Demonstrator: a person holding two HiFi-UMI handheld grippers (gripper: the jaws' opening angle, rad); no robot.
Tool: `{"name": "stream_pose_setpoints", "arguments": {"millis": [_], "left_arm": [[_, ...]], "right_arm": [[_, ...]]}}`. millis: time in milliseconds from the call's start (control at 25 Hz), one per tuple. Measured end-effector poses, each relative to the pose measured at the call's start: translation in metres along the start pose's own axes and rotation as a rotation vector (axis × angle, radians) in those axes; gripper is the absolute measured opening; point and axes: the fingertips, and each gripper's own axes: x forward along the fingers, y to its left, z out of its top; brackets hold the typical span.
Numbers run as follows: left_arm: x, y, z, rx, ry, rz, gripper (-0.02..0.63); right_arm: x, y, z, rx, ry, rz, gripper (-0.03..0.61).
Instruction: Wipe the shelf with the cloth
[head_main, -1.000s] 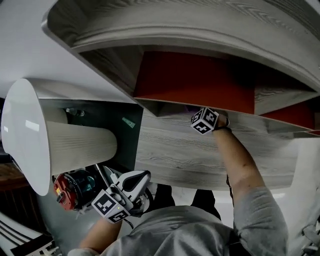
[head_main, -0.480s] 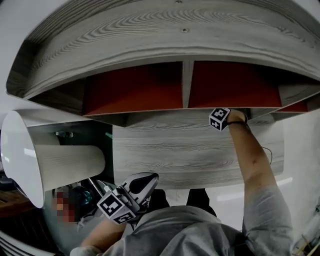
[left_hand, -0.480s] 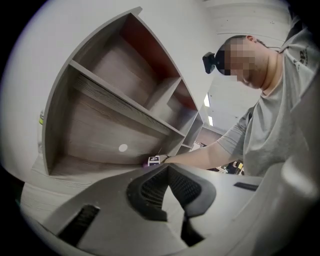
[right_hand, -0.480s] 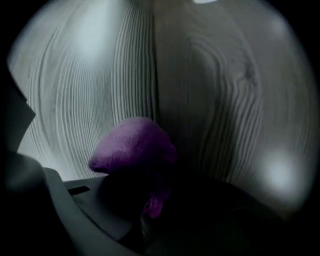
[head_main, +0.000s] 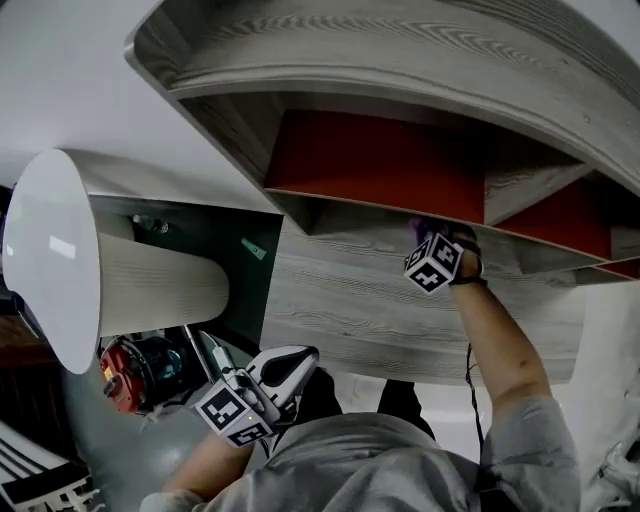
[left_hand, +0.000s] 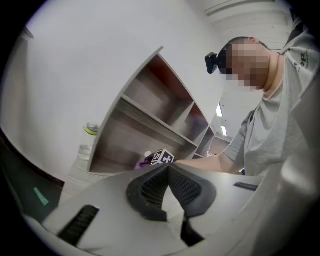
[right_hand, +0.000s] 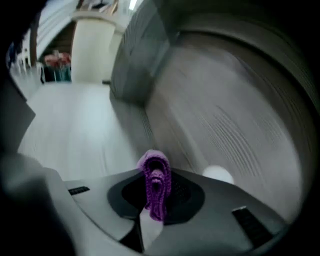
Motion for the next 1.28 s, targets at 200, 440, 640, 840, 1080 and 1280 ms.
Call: {"name": "stream_pose_setpoints", "arguments": {"millis": [200,440,640,840,1080,1280], "left_arm": [[-0.067,0.032,0.010,0.011,-0.052,0.089,0.014],[-0.104,0.055,0.007,0.001,-0.063,0.137,0.014],[-0.078,0.041,0.008,0.007,-0.044,0.088,0.014],[-0.015,-0.003,0.007,0.024,-0.002,-0.025,0.014],[0.066,-0.069,-0.004,0.034,0.044,-0.161,0.014],[0.092,-0.100,-0.006,0.065,0.070,-0.203,0.014]], "right_arm": [[0.027,0.097,0.166,0.126,-0.286,0.127,0.064],[0.066,0.125,0.194,0.030,-0.219,0.098,0.065],[0.067,0.105,0.125,-0.216,-0.081,0.036,0.066],[0.026,0.030,-0.074,-0.166,0.195,-0.023,0.066],[-0.028,-0.021,-0.269,-0.380,0.584,-0.084,0.063],[-0.042,-0.030,-0.323,-0.621,0.852,-0.070,0.061]]}}
